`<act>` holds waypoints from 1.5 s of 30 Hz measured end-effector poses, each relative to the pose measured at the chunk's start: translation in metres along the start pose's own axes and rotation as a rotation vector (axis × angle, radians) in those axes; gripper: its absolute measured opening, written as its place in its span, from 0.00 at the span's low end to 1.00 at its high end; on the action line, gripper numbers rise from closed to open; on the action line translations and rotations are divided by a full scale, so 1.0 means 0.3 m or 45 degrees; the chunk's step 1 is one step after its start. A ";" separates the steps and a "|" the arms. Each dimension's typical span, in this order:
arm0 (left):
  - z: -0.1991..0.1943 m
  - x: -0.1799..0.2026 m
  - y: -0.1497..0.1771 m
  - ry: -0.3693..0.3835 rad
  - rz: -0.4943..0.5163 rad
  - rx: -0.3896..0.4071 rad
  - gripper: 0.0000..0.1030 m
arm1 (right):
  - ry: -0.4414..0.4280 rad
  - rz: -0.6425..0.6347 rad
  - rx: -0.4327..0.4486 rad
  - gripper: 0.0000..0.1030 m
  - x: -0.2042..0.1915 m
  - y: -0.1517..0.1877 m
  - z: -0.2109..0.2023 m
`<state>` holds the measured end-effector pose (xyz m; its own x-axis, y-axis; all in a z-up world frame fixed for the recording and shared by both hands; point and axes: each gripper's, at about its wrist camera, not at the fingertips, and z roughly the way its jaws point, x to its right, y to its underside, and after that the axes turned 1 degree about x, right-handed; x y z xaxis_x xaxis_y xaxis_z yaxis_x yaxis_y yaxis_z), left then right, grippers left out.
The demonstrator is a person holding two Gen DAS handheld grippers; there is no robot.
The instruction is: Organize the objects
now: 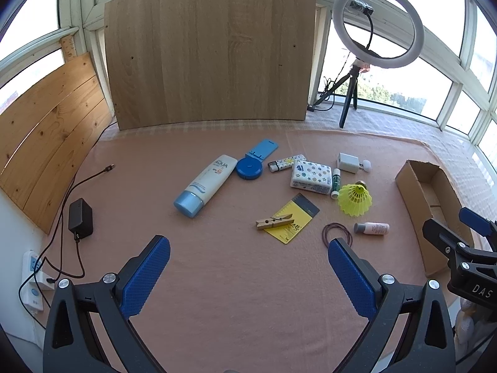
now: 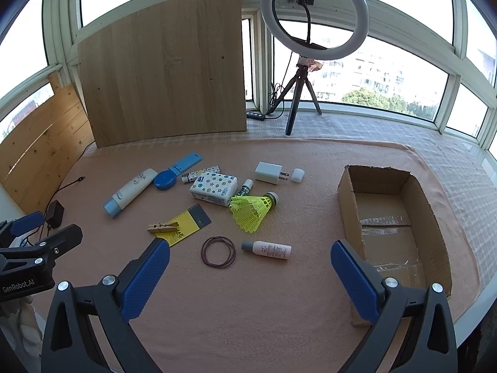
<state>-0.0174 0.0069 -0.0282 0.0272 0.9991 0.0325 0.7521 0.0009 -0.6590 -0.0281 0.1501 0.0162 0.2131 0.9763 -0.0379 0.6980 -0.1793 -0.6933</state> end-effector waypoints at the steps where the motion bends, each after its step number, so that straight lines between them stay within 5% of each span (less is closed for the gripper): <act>1: 0.004 0.000 0.001 0.000 0.001 -0.003 1.00 | 0.000 0.001 -0.004 0.99 0.002 0.002 0.004; 26: 0.264 -0.027 0.026 0.071 0.117 -0.094 0.97 | -0.062 0.027 -0.195 0.98 0.115 0.077 0.232; 38: 0.464 0.024 -0.012 0.167 0.237 -0.158 0.76 | -0.122 -0.045 -0.297 0.73 0.116 0.038 0.382; 45: 0.564 0.097 -0.011 0.219 0.401 -0.202 0.65 | -0.125 -0.130 -0.349 0.68 0.088 0.029 0.456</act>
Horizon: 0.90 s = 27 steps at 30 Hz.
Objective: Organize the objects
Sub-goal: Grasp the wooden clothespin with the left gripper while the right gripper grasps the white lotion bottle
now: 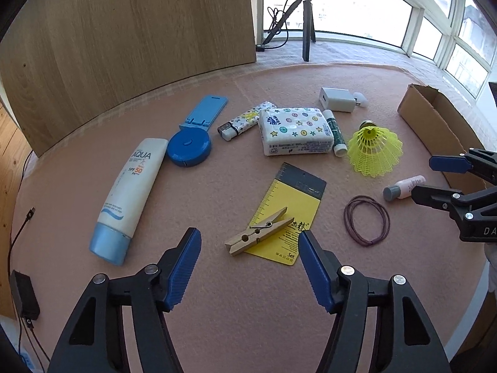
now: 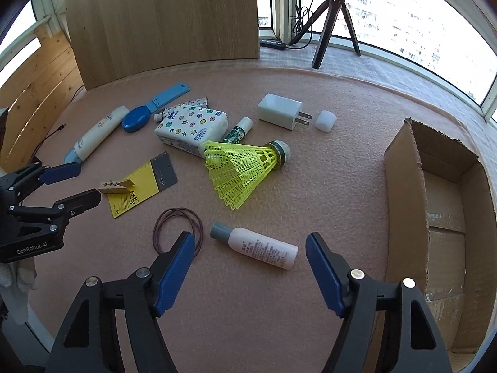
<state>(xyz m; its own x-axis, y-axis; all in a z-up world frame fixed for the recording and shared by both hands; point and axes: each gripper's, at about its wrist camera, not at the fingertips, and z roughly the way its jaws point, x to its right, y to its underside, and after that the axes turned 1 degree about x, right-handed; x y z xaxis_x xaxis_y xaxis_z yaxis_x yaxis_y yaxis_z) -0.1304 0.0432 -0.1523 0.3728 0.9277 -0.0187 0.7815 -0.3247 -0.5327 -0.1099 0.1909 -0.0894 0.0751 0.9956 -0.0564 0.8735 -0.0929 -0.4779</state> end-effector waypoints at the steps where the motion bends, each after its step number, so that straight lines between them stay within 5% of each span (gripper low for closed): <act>1: 0.010 0.010 -0.004 0.002 0.020 0.000 0.65 | -0.001 -0.008 -0.006 0.68 -0.002 -0.004 0.008; 9: 0.094 0.048 -0.032 0.014 0.125 -0.034 0.65 | 0.000 -0.058 -0.044 0.68 -0.007 -0.024 0.058; 17: 0.131 0.000 -0.045 0.038 0.060 -0.061 0.45 | -0.008 -0.068 -0.083 0.66 -0.002 -0.027 0.102; 27: 0.130 -0.077 -0.034 0.021 -0.055 -0.072 0.18 | -0.028 -0.078 -0.131 0.48 0.006 -0.021 0.123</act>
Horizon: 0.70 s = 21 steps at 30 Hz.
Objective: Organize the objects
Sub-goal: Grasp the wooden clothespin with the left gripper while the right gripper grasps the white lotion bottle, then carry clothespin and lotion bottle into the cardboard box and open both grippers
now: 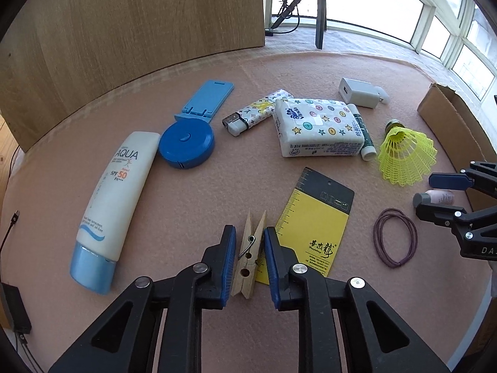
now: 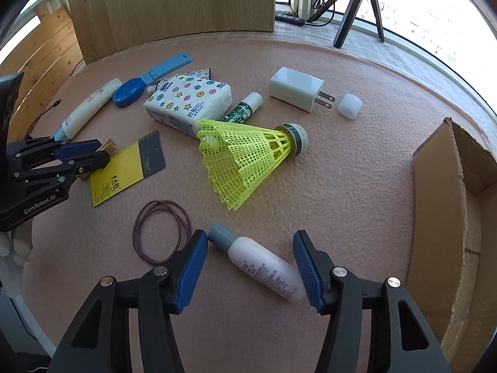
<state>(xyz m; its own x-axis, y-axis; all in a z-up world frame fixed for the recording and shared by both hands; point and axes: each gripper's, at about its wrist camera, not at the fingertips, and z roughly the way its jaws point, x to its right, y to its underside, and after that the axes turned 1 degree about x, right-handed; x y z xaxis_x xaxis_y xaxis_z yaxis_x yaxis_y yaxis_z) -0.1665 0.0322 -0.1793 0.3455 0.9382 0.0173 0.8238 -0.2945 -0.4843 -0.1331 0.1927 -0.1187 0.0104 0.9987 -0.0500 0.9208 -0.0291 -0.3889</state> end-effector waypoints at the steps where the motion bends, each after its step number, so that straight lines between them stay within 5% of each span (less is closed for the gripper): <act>1: -0.002 -0.011 0.006 -0.004 -0.013 -0.001 0.15 | 0.002 0.001 -0.008 0.47 0.000 0.001 0.003; 4: -0.007 -0.034 0.025 -0.004 -0.045 -0.001 0.13 | 0.010 -0.002 -0.011 0.43 -0.003 0.008 0.005; 7: -0.019 -0.046 0.047 -0.004 -0.062 0.007 0.13 | 0.036 0.012 0.003 0.23 0.002 0.011 0.001; 9: -0.027 -0.054 0.062 -0.001 -0.078 0.013 0.13 | 0.029 0.019 0.004 0.19 0.004 0.012 0.000; 21: -0.088 -0.131 0.131 0.013 -0.258 0.035 0.13 | 0.043 0.058 0.078 0.17 -0.002 0.039 -0.056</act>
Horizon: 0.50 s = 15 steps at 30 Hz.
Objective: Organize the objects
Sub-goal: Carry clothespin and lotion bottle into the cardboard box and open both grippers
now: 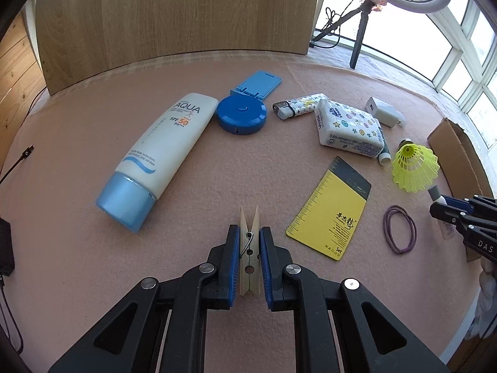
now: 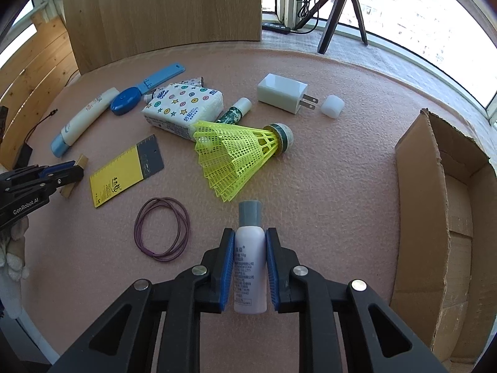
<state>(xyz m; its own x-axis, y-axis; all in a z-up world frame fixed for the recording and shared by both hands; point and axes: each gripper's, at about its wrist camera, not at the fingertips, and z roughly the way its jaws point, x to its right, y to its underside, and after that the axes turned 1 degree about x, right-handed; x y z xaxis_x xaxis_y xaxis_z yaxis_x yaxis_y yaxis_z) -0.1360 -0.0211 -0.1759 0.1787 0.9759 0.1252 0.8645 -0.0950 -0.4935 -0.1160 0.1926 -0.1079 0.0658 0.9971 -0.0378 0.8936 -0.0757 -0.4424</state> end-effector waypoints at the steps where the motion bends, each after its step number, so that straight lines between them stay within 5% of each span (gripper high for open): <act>1: -0.010 -0.004 0.004 -0.003 -0.005 0.003 0.13 | -0.002 0.006 0.009 0.17 0.001 0.002 -0.010; 15: -0.202 0.130 0.001 0.047 0.045 0.082 0.13 | -0.006 0.080 0.166 0.17 0.055 0.057 -0.245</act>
<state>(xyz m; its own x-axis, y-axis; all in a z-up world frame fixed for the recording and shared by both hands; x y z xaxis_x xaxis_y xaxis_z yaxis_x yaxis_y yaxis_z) -0.1004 0.0050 -0.1190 0.2267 0.9641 0.1381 0.8255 -0.1149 -0.5526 -0.0668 0.2082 -0.0501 0.1175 0.9904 -0.0732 0.8226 -0.1383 -0.5515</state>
